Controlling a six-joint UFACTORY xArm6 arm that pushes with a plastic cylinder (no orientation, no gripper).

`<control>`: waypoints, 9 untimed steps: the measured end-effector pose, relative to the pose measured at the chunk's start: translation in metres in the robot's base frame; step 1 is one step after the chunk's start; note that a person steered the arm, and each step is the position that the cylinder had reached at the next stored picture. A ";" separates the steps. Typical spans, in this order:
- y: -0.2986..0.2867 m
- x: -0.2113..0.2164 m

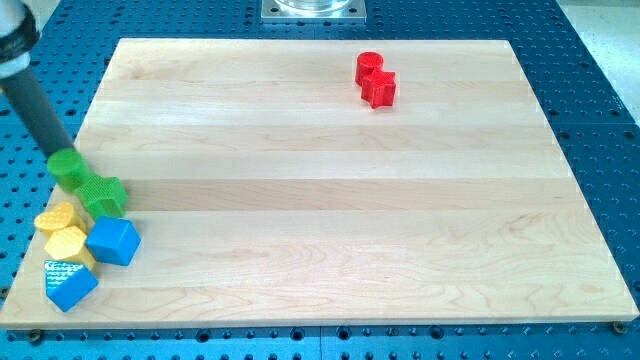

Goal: Move your arm towards top center

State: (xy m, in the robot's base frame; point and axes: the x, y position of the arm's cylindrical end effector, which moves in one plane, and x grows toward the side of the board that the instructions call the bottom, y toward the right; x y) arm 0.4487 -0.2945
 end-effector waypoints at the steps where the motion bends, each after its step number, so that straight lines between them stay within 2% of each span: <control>1: 0.005 0.010; 3: 0.006 0.028; 4: 0.018 -0.035; 7: 0.191 -0.187; 9: 0.323 -0.253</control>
State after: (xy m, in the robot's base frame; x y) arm 0.1961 0.0282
